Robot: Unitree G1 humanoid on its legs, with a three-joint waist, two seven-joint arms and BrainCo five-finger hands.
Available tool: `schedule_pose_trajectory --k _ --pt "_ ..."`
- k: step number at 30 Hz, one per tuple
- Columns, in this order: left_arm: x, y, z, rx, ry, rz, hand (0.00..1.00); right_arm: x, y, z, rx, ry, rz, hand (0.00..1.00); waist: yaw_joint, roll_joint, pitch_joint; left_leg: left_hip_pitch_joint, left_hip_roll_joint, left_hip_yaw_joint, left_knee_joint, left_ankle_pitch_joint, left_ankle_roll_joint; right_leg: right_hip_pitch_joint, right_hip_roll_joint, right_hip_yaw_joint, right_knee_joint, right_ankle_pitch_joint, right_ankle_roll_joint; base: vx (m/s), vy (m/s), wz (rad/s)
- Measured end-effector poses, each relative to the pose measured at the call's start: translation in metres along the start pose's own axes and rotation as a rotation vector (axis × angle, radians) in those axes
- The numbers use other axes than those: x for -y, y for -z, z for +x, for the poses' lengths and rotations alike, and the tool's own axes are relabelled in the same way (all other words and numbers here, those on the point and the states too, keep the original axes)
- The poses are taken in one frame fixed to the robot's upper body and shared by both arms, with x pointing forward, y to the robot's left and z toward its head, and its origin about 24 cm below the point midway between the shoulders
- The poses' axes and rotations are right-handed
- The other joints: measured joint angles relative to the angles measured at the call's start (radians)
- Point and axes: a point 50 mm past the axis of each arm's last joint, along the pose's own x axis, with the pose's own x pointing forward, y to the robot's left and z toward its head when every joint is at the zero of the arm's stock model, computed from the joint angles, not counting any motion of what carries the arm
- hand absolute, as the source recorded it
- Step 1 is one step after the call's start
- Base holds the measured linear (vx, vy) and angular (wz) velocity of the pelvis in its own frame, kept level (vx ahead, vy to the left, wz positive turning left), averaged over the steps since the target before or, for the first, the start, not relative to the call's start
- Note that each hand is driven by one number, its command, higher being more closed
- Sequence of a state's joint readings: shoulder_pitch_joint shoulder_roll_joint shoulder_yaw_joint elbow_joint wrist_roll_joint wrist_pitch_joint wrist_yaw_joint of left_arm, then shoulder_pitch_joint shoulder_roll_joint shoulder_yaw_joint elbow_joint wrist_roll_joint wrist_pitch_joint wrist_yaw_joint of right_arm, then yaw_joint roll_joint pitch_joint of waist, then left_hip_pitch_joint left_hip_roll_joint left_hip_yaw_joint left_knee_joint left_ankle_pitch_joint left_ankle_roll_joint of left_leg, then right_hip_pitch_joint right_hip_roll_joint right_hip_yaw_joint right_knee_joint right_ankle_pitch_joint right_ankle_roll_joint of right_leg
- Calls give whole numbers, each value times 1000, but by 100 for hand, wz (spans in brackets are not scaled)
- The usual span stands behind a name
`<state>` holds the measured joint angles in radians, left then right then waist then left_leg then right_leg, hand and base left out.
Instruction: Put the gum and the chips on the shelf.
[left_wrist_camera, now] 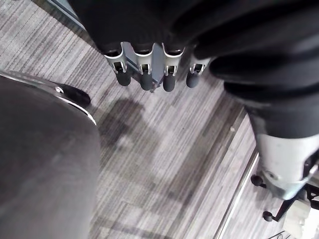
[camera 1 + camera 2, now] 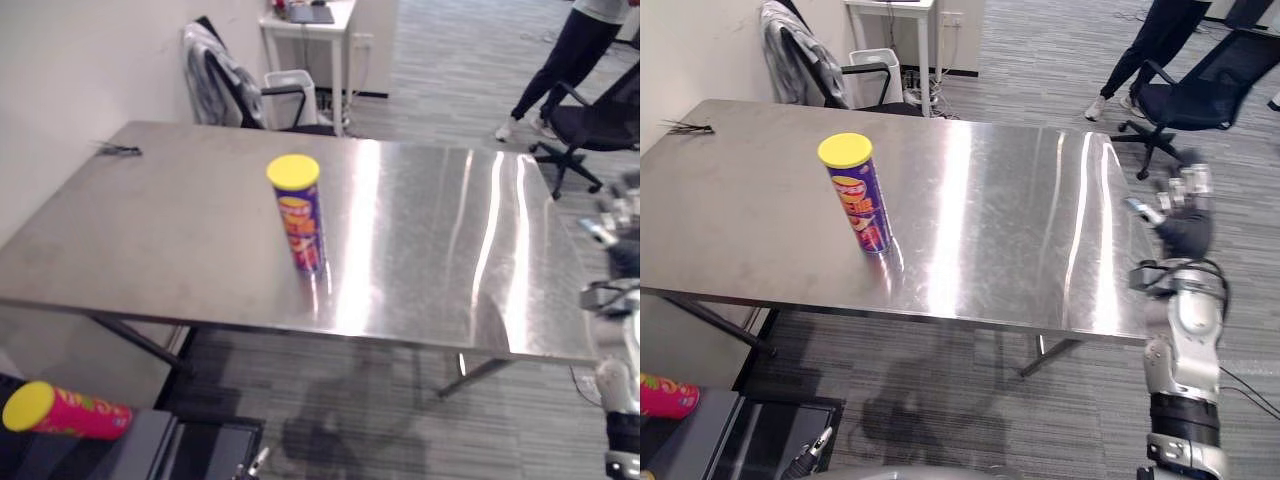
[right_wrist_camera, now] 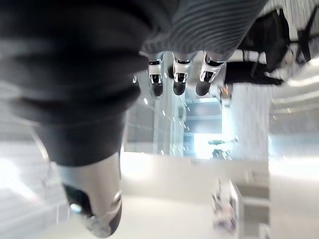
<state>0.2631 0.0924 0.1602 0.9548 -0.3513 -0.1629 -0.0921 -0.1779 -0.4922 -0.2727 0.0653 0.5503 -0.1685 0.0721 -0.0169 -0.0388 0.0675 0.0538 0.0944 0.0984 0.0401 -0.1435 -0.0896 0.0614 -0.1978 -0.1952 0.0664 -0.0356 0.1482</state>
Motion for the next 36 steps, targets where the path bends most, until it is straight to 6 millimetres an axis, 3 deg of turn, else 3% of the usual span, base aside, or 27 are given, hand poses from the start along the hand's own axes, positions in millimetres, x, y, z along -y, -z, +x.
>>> schedule_pose_trajectory --k 6,11,17,21,25,36 --pt "-2 3 -2 -9 -4 -3 0 -41 38 -1 -189 -227 49 0 24 4 10 -22 -12 -50 34 2 2 29 -11 -50 -15 44 -2 40 32 24" --pt "-3 7 -3 -21 -8 -5 0 -70 52 0 -261 -383 93 0 46 4 13 -25 -12 -60 35 5 5 38 -10 -75 -20 46 -1 33 -14 11" --pt "-2 7 -3 -26 4 -3 0 -99 64 6 -329 -516 95 0 50 3 37 -34 -12 -86 39 8 7 52 -9 -101 -30 47 -1 26 -27 11" --pt "-1 6 -2 -25 9 0 0 -114 66 9 -344 -581 85 0 58 6 40 -34 -11 -87 40 11 9 54 -9 -105 -36 58 -3 0 0 0" --pt "1 4 -1 -19 19 8 0 -125 63 16 -334 -616 72 0 62 8 53 -36 -19 -89 40 61 9 67 -9 -124 -63 117 -12 4 -10 2" --pt "4 -1 1 -3 40 40 0 -147 42 48 -261 -672 19 0 82 11 64 -41 -17 -114 41 62 9 72 -3 -144 -64 117 -13 9 -26 4"
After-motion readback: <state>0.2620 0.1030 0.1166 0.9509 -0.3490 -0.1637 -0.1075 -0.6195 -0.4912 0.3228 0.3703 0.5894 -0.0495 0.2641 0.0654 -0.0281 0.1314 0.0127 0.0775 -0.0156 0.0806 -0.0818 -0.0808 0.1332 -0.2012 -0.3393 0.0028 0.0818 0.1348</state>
